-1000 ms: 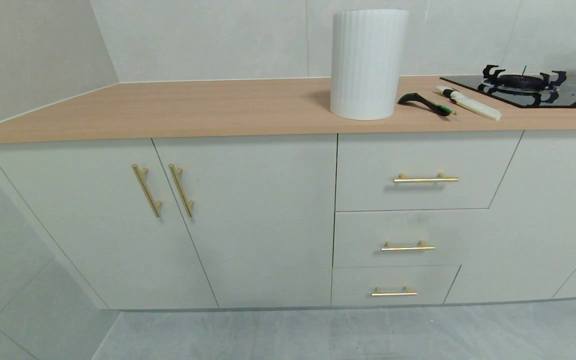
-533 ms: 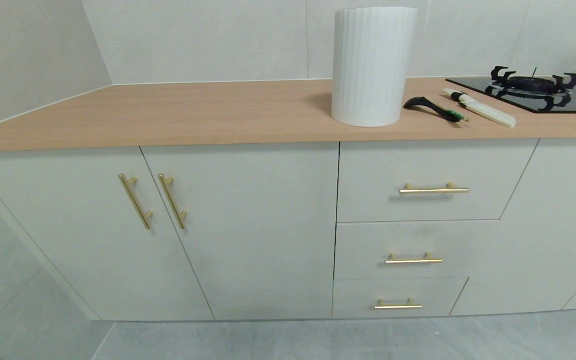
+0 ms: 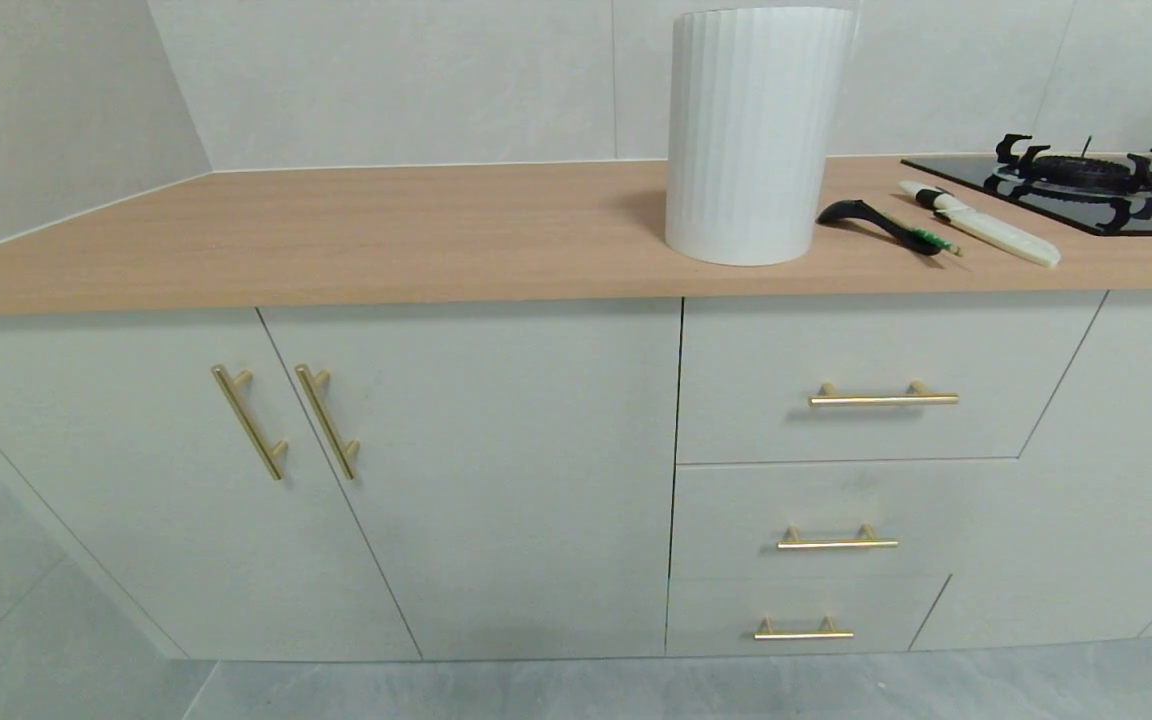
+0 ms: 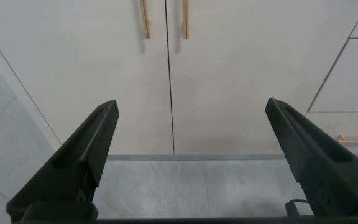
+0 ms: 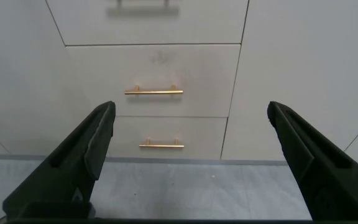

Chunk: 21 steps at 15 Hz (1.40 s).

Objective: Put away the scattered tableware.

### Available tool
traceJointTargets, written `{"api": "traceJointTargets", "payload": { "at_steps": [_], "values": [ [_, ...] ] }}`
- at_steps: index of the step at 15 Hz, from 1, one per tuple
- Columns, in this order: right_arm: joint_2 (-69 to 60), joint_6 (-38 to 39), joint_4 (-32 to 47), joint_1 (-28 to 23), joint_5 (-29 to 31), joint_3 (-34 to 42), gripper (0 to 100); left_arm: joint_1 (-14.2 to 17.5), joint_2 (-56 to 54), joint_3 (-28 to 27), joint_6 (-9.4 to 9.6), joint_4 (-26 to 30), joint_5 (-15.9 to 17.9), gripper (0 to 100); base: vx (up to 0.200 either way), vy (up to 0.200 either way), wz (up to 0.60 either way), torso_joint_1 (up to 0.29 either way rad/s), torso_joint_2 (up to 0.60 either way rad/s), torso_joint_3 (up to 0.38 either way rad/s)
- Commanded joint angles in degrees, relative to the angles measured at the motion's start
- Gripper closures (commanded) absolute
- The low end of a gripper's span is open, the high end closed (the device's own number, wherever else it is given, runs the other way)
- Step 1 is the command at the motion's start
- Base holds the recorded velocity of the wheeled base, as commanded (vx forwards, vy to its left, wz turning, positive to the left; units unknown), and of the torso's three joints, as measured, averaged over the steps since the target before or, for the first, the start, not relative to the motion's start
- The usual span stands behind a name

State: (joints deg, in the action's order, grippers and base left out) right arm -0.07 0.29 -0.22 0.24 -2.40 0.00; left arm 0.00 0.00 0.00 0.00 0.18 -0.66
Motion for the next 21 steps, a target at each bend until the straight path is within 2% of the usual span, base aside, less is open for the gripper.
{"api": "traceJointTargets", "payload": {
  "at_steps": [1,6,9,13,21],
  "values": [
    [0.07,-0.12,-0.04,0.02,-0.06,0.0,0,0.0,0.09,0.0,0.0,-0.01,-0.04,0,0.0,0.0,0.0,0.0,0.0,0.0],
    [0.07,-0.29,-0.04,0.02,-0.06,0.0,0,0.0,0.09,0.0,0.0,-0.01,-0.04,0,0.0,0.0,0.0,0.0,0.0,0.0],
    [4.03,4.81,1.63,0.99,0.12,-10.37,0,0.0,0.09,0.0,0.0,-0.01,-0.04,0,0.0,0.0,0.0,0.0,0.0,0.0],
    [20.2,-0.82,4.79,7.4,-0.06,-11.78,0,0.0,0.09,0.0,0.0,-0.01,-0.04,0,0.0,0.0,0.0,0.0,0.0,0.0],
    [66.43,-1.52,1.01,10.22,0.03,-30.67,0,0.0,0.09,0.0,0.0,-0.01,-0.04,0,0.0,0.0,0.0,0.0,0.0,0.0]
  ]
}}
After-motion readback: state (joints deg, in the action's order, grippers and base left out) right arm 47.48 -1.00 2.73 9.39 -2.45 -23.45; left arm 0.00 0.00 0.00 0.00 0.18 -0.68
